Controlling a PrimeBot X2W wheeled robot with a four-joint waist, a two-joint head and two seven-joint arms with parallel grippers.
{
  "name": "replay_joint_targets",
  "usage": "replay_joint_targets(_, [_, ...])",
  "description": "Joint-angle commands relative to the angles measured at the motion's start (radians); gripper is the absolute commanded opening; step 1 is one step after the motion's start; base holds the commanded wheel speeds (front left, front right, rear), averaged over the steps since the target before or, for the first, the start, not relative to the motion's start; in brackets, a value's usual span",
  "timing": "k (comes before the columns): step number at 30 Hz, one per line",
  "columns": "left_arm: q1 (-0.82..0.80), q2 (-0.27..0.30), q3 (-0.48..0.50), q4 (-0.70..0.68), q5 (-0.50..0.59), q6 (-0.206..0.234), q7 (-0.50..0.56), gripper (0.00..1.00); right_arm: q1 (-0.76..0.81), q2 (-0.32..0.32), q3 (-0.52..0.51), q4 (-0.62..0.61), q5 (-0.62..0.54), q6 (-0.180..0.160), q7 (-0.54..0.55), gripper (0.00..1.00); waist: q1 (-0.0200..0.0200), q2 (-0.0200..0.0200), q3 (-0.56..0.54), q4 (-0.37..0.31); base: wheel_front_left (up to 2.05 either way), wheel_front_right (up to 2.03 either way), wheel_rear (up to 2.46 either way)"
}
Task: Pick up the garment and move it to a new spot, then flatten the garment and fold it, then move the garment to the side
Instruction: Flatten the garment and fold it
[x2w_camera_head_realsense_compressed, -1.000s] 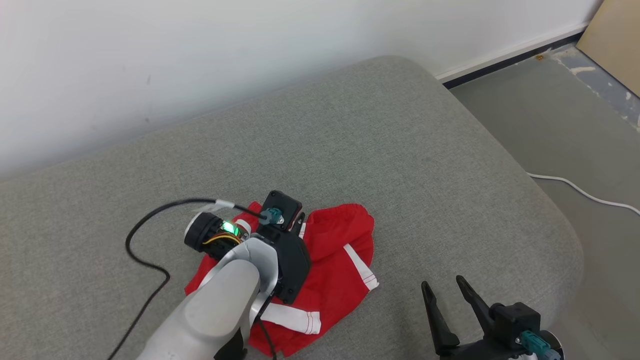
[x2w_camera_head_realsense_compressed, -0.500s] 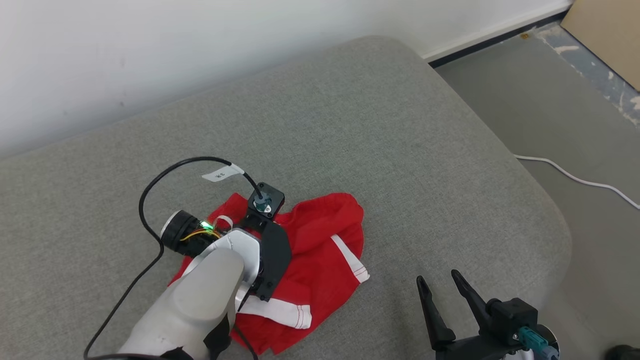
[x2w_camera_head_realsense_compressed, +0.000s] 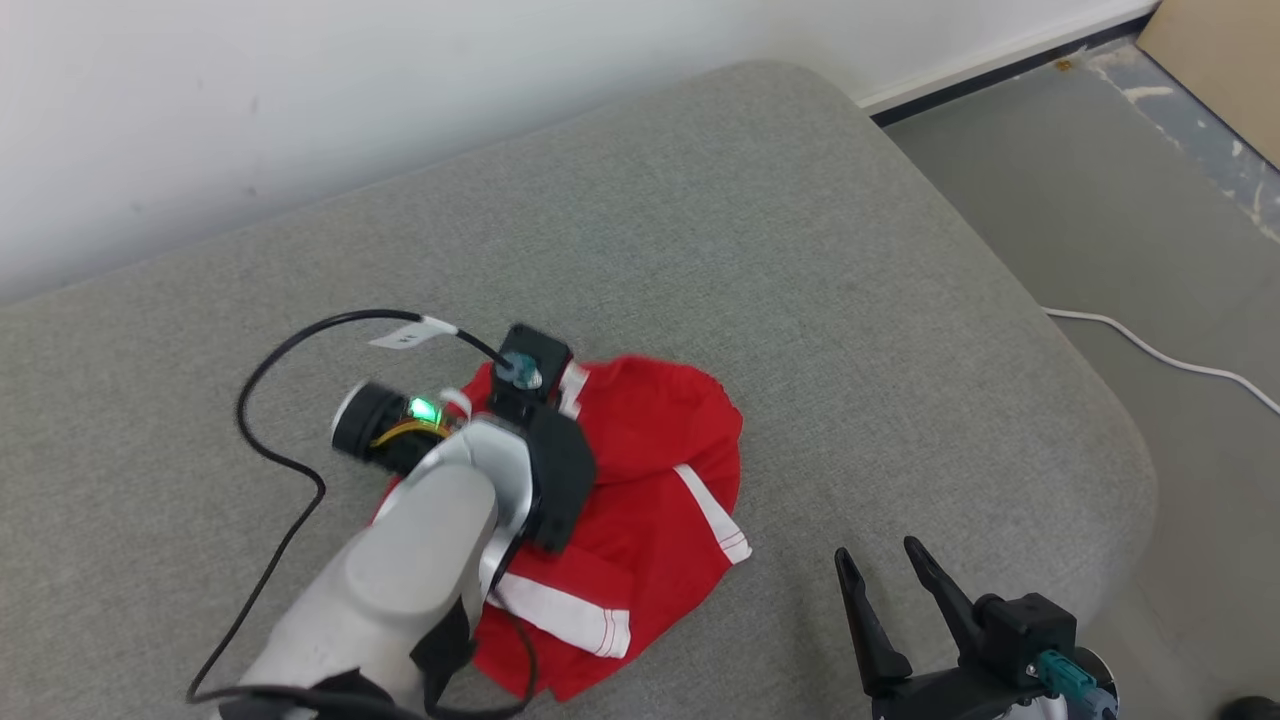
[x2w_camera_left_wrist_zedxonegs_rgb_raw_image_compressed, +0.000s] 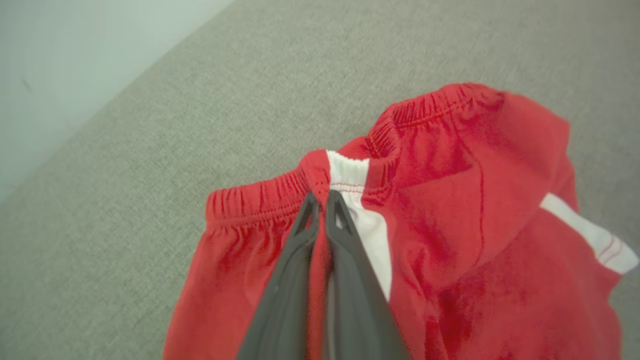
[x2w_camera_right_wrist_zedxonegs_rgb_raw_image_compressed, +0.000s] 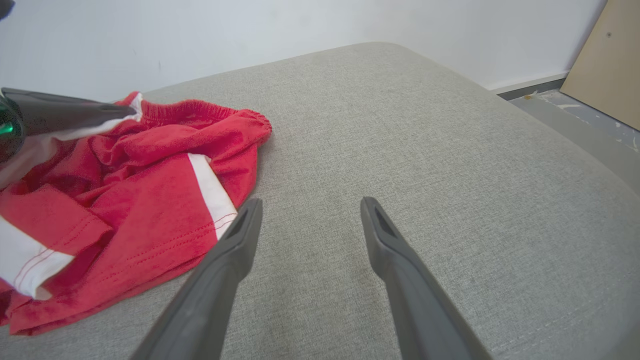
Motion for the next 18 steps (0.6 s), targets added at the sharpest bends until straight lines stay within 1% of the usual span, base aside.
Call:
replay_joint_targets(1, [-0.030,-0.004,0.022,-0.036,-0.020,0.004,-0.069,0.00,0.002,0.002,-0.005,0.002,0.000,-0.002,-0.003,1.00,0.0000,-0.0001,-0.008,0.013,0.00,0.00,0.00])
replay_joint_targets(2, [-0.035,-0.006,0.038,-0.065,-0.037,0.002,-0.120,0.00,0.003,0.002,-0.008,0.002,-0.003,-0.002,-0.003,1.00,0.0000,-0.0001,-0.013,0.020,0.00,0.00,0.00])
replay_joint_targets(3, [-0.042,-0.007,0.085,-0.126,-0.082,-0.004,-0.225,0.00,0.003,0.003,-0.007,0.003,-0.006,-0.002,0.000,1.00,0.0000,-0.0001,-0.022,0.035,0.00,0.00,0.00])
replay_joint_targets(6, [-0.039,-0.009,0.142,-0.257,-0.196,-0.012,-0.374,0.00,0.005,0.003,-0.007,0.002,-0.010,-0.002,0.006,1.00,0.0000,-0.0001,-0.042,0.063,0.00,0.00,0.00])
replay_joint_targets(7, [-0.030,-0.010,0.157,-0.305,-0.246,-0.006,-0.408,0.00,0.008,0.002,-0.007,0.001,-0.011,-0.002,0.007,1.00,0.0000,-0.0001,-0.048,0.073,0.00,0.00,0.00])
replay_joint_targets(9, [-0.007,-0.009,0.181,-0.403,-0.334,0.013,-0.449,0.00,0.017,-0.002,-0.015,-0.004,-0.012,-0.002,0.014,1.00,0.0000,-0.0001,-0.059,0.103,0.00,0.00,0.00])
replay_joint_targets(10, [0.010,-0.008,0.205,-0.449,-0.385,0.025,-0.461,0.00,0.019,-0.004,-0.017,-0.006,-0.013,-0.002,0.015,1.00,0.0000,-0.0001,-0.064,0.120,0.00,0.00,0.00])
replay_joint_targets(12, [0.056,-0.006,0.251,-0.527,-0.451,0.056,-0.470,0.00,0.026,-0.007,-0.024,-0.013,-0.016,-0.002,0.018,1.00,0.0000,-0.0001,-0.073,0.155,0.00,0.00,0.00])
replay_joint_targets(15, [0.186,-0.008,0.297,-0.592,-0.492,0.089,-0.472,0.00,0.043,-0.008,-0.035,-0.025,-0.018,-0.002,0.025,1.00,0.0000,-0.0001,-0.088,0.210,0.00,0.00,0.00])
replay_joint_targets(17, [0.285,-0.007,0.318,-0.597,-0.488,0.104,-0.472,0.00,0.047,-0.009,-0.035,-0.034,-0.018,-0.002,0.033,1.00,0.0000,-0.0001,-0.090,0.244,0.00,0.00,0.00])
replay_joint_targets(18, [0.335,0.000,0.318,-0.585,-0.487,0.105,-0.473,0.00,0.050,-0.010,-0.035,-0.038,-0.018,-0.002,0.034,1.00,0.0000,-0.0001,-0.092,0.260,0.00,0.00,0.00])
